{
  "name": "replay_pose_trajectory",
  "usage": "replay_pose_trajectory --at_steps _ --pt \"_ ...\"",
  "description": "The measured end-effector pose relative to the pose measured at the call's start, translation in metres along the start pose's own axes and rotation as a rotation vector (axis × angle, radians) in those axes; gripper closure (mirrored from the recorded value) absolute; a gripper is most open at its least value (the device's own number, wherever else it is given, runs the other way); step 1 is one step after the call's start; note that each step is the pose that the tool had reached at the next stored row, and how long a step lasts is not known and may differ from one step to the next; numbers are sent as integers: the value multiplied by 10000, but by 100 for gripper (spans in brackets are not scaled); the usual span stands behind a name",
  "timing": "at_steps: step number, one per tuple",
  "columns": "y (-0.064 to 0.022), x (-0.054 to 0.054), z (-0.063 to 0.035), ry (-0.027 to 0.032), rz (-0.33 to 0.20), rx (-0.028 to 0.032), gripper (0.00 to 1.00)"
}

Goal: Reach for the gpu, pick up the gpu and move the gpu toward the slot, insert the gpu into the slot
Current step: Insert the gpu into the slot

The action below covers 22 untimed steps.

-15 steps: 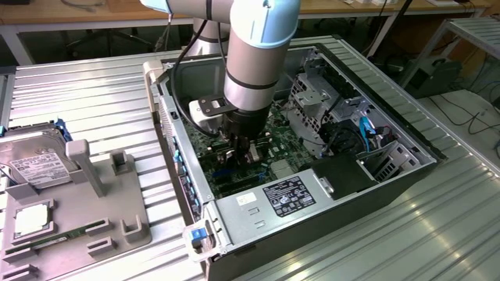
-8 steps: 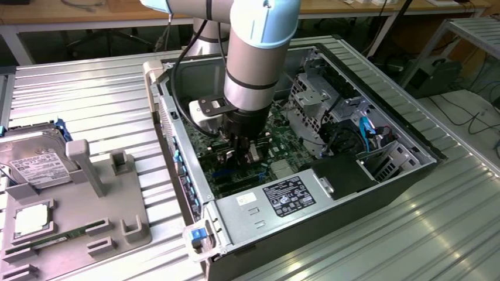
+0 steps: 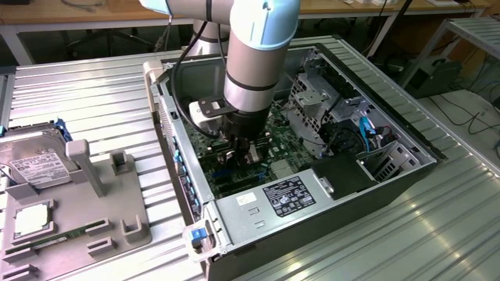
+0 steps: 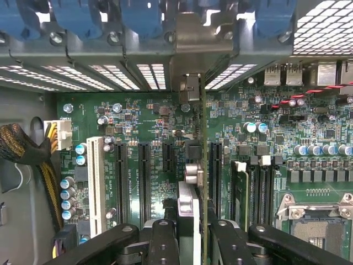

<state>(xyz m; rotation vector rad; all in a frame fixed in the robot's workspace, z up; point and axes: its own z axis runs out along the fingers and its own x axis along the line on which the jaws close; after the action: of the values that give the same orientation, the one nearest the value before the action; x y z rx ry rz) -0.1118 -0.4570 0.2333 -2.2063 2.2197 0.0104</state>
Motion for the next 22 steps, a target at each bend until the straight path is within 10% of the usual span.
replay_pose_trajectory --at_steps 22 --pt "15 1 39 5 -3 13 72"
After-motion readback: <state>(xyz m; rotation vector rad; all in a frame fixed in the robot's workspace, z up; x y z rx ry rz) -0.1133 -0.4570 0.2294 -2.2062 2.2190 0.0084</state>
